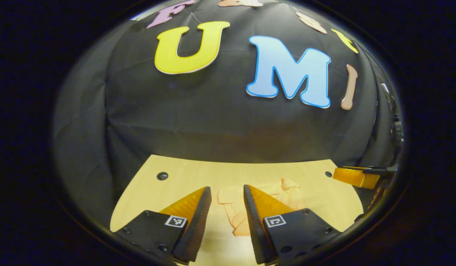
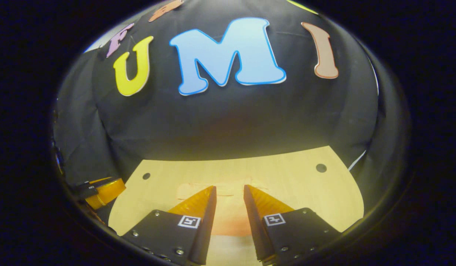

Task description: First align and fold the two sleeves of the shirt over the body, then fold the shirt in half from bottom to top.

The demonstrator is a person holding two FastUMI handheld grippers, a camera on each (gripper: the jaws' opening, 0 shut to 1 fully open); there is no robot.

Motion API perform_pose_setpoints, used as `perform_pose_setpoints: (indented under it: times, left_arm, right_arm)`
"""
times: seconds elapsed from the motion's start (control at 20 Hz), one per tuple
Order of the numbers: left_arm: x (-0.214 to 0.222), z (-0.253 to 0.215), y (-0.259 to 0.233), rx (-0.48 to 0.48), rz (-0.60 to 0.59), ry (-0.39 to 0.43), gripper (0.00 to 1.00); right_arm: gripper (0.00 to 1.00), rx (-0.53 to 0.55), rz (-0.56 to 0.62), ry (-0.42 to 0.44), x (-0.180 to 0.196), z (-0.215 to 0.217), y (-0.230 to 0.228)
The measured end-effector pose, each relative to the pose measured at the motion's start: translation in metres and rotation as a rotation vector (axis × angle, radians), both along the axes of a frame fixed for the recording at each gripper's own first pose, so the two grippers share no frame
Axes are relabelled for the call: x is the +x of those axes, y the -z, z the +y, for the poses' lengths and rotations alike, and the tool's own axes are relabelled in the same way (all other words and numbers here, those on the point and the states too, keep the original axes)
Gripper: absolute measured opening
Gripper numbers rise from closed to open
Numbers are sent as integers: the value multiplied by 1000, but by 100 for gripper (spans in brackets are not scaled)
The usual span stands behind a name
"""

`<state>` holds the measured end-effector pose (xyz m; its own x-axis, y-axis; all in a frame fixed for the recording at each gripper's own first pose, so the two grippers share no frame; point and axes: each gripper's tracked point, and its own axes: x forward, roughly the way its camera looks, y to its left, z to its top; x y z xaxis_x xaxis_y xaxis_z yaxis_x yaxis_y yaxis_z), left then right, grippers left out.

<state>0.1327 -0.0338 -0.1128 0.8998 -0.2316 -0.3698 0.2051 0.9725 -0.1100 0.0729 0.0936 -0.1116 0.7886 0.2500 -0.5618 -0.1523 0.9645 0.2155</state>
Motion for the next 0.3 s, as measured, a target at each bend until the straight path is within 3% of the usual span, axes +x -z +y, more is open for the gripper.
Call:
perform_pose_setpoints:
  times: [0.05,0.25,0.3]
  left_arm:
    - [-13,5,-10,0,-16,0,66]
    - [-59,20,-37,3,-62,4,66]
    - [-70,23,-39,2,-70,7,57]
  right_arm:
    - [48,2,-19,-2,-12,2,-11]
    - [48,27,-79,-2,-52,6,-42]
    - [48,33,-89,-1,-61,10,-46]
